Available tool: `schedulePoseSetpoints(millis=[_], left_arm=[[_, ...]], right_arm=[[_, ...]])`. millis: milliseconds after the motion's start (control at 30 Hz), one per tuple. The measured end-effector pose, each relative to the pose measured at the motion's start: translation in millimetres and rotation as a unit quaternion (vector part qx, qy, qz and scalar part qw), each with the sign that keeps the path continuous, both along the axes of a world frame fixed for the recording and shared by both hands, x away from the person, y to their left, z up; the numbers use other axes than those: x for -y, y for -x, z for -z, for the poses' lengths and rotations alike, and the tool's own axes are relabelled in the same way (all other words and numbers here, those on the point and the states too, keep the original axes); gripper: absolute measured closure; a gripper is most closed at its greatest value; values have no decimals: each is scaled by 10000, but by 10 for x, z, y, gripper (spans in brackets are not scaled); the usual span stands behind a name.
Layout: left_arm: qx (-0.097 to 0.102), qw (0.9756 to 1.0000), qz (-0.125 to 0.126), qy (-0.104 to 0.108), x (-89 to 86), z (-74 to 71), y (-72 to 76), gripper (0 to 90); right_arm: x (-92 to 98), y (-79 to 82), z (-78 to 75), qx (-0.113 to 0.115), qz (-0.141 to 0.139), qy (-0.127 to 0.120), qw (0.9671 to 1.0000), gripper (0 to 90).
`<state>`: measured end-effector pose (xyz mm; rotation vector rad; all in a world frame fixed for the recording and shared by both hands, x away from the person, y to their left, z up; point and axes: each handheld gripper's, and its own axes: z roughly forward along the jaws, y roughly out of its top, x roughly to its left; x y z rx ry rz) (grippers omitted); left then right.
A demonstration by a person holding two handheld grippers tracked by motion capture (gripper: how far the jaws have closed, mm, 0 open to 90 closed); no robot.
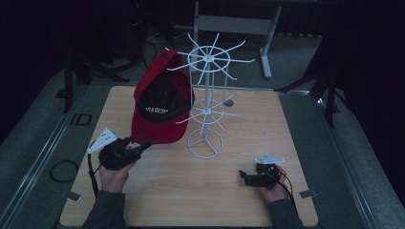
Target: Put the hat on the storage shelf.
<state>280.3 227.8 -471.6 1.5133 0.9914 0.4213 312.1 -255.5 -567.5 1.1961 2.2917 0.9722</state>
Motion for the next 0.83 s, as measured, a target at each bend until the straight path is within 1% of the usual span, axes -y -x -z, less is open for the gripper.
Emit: schedulePoseSetpoints(millis=[100,167,267,467,700,833], left_arm=[[-25,10000,-66,-10,-24,12,-4,422],[-16,9999,-139,-58,-45,13,-1,391],[-46,9997,-242,-51,-75,22,-1,356],[-147,9992,-372,-63,-119,64,-14,305],[-230,9989,-406,-21,-150,117,-31,294],[-255,9988,-415,-66,-151,137,-37,294]], right_arm=[[1,1,0,15,2,8,10000,151],[1,3,0,5,-2,5,10000,151],[2,4,0,6,-2,4,10000,151],[2,4,0,5,-6,4,10000,151],[2,4,0,8,-3,4,10000,151],[2,5,0,3,-5,4,10000,151]])
